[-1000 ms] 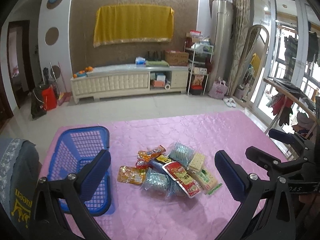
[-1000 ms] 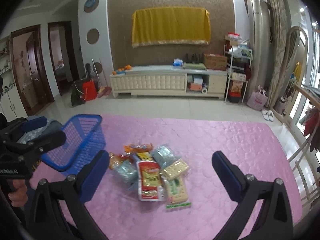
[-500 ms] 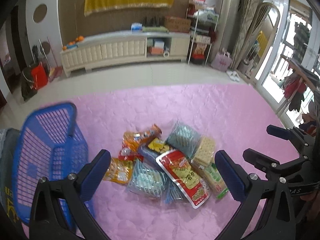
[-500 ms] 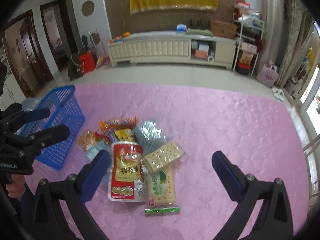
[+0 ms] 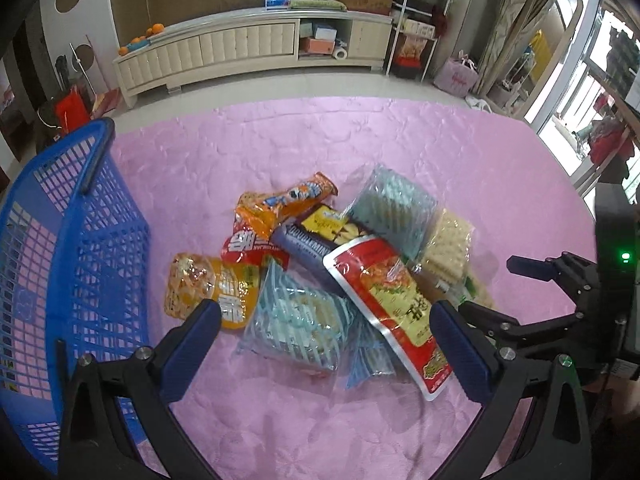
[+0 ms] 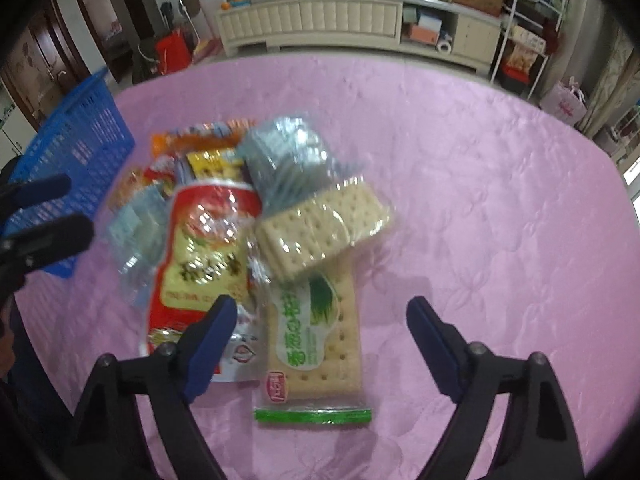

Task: Organize snacks
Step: 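Reach the right tool to the green-labelled cracker pack and close on it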

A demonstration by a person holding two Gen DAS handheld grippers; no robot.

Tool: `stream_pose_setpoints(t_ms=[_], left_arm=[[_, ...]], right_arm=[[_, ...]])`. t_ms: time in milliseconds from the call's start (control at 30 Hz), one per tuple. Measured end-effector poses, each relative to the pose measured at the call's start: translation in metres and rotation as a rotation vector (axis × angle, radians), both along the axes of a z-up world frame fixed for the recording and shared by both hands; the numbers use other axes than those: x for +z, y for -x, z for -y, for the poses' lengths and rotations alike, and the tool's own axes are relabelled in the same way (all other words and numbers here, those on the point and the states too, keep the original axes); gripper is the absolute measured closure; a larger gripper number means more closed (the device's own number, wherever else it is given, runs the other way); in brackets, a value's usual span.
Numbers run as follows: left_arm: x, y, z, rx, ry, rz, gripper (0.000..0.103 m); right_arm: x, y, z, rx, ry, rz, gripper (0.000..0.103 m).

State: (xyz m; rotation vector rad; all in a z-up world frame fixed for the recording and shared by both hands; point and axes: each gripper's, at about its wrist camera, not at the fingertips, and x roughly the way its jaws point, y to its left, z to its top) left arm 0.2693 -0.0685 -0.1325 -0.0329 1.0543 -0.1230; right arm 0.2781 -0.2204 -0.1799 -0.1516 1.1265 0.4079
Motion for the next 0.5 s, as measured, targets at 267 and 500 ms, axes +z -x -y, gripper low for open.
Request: stream_pose_setpoints(t_ms=[267, 500], left_arm=[[-0.005, -0.001, 0.001, -0.015, -0.016, -0.011, 0.000], [0.006, 0.005, 0.007, -0.046, -0.019, 0.028, 0.000]], right_arm=[[-0.020, 0.002, -0.006, 0.042, 0.023, -0.035, 0.037], [-0.010, 0.019, -0.004, 0.077, 0.011, -0.024, 0.046]])
